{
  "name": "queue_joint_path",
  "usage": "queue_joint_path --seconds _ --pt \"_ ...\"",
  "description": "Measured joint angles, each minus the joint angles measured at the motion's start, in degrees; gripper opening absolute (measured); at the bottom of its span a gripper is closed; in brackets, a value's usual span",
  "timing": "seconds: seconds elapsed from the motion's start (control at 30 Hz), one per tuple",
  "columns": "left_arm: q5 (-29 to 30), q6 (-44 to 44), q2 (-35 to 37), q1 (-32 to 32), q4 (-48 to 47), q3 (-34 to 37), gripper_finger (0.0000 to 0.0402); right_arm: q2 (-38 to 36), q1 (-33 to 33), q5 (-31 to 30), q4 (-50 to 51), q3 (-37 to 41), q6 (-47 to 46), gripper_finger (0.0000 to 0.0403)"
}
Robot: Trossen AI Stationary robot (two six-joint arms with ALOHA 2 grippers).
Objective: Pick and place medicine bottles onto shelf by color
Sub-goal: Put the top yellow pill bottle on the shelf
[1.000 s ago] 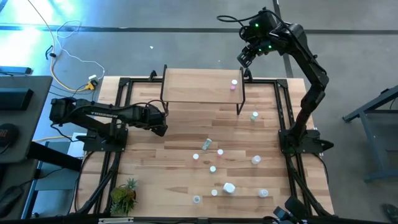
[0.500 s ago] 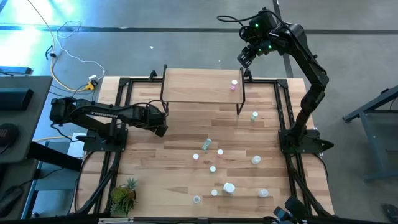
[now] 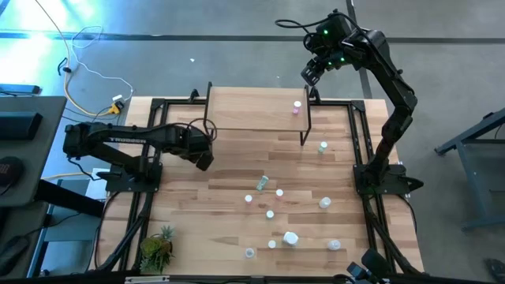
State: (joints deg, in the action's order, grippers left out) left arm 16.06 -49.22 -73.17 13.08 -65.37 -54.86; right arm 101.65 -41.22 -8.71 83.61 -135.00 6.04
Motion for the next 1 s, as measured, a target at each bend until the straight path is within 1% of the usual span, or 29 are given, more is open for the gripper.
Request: queue_joint_path --seconds 0.3,0.4,0.5,0.77,0.87,1.0 --pt "2.52 0.10 0.00 0.02 -15.71 -13.06 0.0077 0.00 0.01 -0.02 0.01 0.00 -0.02 0.0168" --pt "5.37 1.25 0.00 0.52 -18.18 -17.10 0.0077 0.00 0.01 -0.02 0.01 0.00 -0.02 0.0168" --pt "7.88 3.76 0.00 2.41 -19.64 -21.17 0.0077 0.00 0.01 -0.02 0.01 0.00 -0.02 0.0168" --pt "13.72 14.03 -0.02 11.95 -19.97 -32.33 0.0076 0.00 -0.01 0.00 0.01 0.00 -0.02 0.0168" --pt "14.12 19.90 0.00 16.66 -15.88 -35.84 0.0076 0.00 -0.01 0.03 0.01 0.00 -0.03 0.0168" --pt "11.15 26.66 -0.68 23.30 -7.31 -39.92 0.0076 0.00 0.00 0.05 0.01 0.00 -0.04 0.0168"
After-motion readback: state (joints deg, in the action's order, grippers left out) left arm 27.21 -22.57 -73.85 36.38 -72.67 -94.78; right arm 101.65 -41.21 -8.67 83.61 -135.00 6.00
